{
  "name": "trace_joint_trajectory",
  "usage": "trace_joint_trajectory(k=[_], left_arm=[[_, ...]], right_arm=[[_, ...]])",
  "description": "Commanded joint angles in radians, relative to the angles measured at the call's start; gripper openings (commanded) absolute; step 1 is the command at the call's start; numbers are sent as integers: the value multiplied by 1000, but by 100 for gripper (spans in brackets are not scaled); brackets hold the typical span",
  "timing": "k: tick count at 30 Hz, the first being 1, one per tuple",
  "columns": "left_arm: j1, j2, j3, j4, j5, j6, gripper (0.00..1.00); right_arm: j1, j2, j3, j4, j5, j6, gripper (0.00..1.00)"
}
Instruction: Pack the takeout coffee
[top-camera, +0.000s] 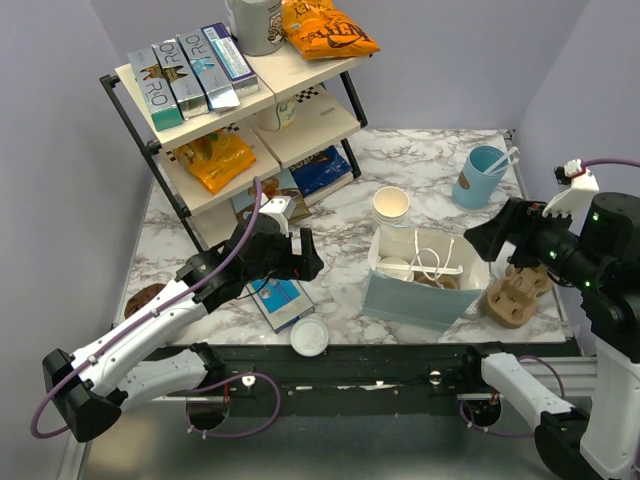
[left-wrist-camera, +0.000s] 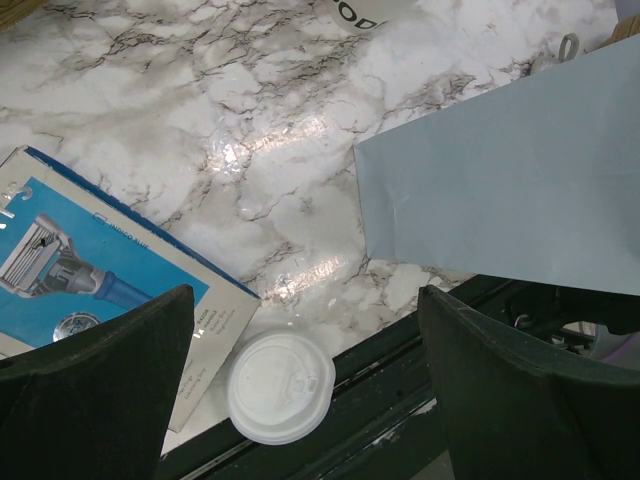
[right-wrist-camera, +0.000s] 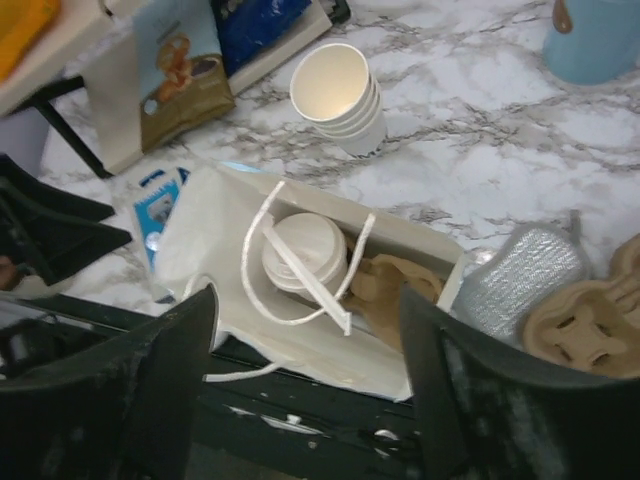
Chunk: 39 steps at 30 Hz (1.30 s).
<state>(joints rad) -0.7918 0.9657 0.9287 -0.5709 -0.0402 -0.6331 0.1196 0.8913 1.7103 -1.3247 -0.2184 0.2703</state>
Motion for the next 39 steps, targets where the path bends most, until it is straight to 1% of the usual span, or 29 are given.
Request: trace_joint_trajectory(k=[1,4,5,6,7,9,11,14,16,18,19,21,24,28,30,39], left_arm=[[5,-18,4,-7,-16,0,99],[5,-18,25,-30,-39,-2,99],[5,-16,32,-33,-50,-2,99],[6,-15,38,-40,-55,-2,99],[6,-4,59,-47,-59,-4,99],[8,7,79,-56,-73,-7,99],[11,24,101,-58,-87,-14,99],[38,44,119,-53,-101,-25,99],[66,59,127,-52,-95,-31,99],[113,64,121,-46,-95,-46,99],[126,58,104,-26,-96,-50,99],[155,48,90,-4,-92,-50,99],[172,44,84,14,-84,-48,99],[187,45,87,19,-113,-40,99],[190,47,90,19,-125,-40,99],[200,36,98,-9,-144,-48,99]], right_arm=[[3,-80,-79,224,-27,53,100],[5,-101,-162,400,8,85,100],[3,-92,-184,422,48,107,100],[3,-72,-183,432,150,122,100],[3,-22,-176,436,209,162,100],[2,46,-157,450,308,159,100],[3,142,-147,476,352,152,100],[-5,211,-172,536,445,174,100],[-23,221,-233,603,528,197,100],[-35,204,-297,650,576,202,100],[-53,195,-361,688,582,205,100],[-60,158,-422,723,620,199,100],[-64,118,-507,748,713,172,100],[-63,-12,-624,801,751,127,100],[-64,-44,-667,803,769,125,100],[-64,-112,-713,825,735,110,100]])
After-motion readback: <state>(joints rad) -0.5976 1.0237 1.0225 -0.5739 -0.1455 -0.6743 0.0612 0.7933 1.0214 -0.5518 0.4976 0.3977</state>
